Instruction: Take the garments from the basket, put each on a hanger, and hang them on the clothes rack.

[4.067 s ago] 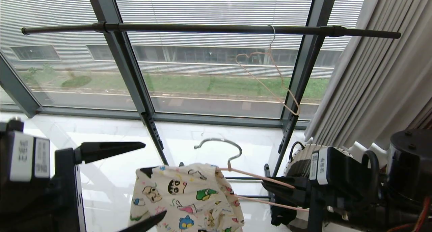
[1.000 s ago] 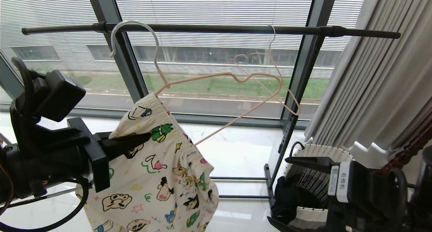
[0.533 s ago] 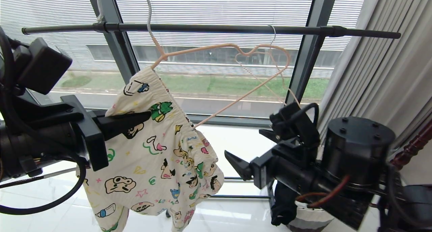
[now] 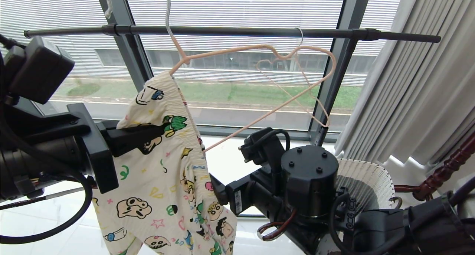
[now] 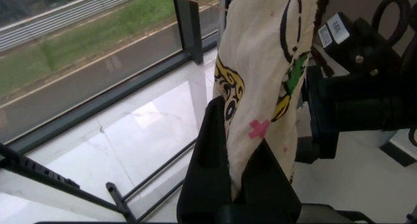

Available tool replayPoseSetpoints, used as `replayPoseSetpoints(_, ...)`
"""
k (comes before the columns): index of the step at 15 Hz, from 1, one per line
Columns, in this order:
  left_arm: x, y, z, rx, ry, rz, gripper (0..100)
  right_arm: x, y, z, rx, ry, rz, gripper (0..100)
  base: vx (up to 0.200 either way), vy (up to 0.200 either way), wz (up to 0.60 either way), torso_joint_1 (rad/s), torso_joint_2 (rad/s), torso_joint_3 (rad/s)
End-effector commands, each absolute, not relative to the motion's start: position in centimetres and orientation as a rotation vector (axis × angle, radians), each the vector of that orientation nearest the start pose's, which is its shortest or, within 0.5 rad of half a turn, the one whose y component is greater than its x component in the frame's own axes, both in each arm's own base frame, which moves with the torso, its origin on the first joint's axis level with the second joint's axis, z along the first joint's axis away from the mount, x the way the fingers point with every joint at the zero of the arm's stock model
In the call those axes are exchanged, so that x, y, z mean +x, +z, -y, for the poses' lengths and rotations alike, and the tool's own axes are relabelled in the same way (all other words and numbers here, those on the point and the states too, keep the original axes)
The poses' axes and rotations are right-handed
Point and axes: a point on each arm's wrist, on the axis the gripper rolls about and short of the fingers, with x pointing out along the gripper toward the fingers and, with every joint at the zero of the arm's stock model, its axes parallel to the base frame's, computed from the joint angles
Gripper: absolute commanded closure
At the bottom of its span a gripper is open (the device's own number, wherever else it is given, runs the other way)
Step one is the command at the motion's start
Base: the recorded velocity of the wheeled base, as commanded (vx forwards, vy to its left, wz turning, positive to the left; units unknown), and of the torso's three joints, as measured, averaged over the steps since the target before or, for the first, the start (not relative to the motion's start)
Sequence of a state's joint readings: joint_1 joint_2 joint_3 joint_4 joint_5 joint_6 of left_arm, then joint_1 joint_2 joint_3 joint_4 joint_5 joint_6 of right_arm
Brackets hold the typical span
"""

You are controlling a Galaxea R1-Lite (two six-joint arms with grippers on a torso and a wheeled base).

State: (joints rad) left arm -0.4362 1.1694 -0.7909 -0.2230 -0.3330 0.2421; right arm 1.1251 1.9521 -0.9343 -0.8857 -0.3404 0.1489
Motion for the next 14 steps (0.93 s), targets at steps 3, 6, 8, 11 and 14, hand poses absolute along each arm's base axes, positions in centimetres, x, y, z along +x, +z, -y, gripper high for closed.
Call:
replayPoseSetpoints(3,15.1,26.7,8.4,0.241,-0.811,-0.058,100,15.9,14.3,-33.2,0.017,0.783,-0.19,0,0.0,0.0,0.0,0.0,0.0,0.0)
replayPoseSetpoints(6,14.6,26.4,9.3,0.245,-0.872,-0.075,100,16.0,13.2,-33.7,-0.016,0.752,-0.201,0,0.0,0.0,0.0,0.0,0.0,0.0)
replayPoseSetpoints(8,14.6,26.4,9.3,0.246,-0.875,-0.074,100,16.0,12.7,-33.6,-0.031,0.749,-0.214,0,0.0,0.0,0.0,0.0,0.0,0.0)
replayPoseSetpoints(11,14.4,26.5,9.2,0.245,-0.872,-0.068,100,16.7,11.6,-32.4,-0.082,0.67,-0.232,0,0.0,0.0,0.0,0.0,0.0,0.0)
replayPoseSetpoints(14,14.2,25.9,9.1,0.246,-0.873,-0.084,100,17.7,11.9,-31.3,-0.079,0.591,-0.224,0,0.0,0.0,0.0,0.0,0.0,0.0)
